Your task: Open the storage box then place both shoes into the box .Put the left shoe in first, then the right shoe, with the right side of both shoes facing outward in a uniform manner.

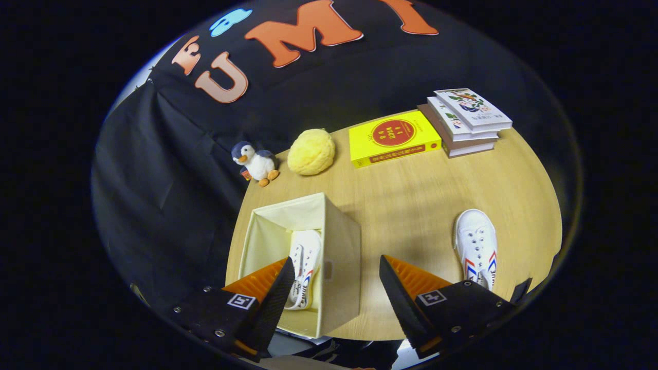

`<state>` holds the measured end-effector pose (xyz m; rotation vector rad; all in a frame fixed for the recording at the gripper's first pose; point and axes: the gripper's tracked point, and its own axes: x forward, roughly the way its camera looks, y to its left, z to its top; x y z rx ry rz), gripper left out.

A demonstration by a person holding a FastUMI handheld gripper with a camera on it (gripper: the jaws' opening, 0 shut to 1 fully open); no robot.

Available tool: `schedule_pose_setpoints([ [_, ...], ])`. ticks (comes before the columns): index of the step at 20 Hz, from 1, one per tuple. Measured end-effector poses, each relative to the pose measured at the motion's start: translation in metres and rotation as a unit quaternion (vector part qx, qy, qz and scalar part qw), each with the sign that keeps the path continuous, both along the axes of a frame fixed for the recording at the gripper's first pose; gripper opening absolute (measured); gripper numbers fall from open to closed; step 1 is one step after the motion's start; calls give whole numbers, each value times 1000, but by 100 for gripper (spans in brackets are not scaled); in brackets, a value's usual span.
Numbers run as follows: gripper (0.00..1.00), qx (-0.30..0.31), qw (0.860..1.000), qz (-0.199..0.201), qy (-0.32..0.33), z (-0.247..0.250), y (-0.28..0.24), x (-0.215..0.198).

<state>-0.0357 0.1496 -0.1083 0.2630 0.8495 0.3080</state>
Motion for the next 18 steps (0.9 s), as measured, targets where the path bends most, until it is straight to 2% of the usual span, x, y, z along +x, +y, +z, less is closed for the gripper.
schedule_pose_setpoints([
  [8,98,-36,996,-70,34,-45,-128,4],
  [11,98,-53,994,-82,58,-71,-164,1],
  [18,99,-98,986,-82,112,-124,-217,-5],
])
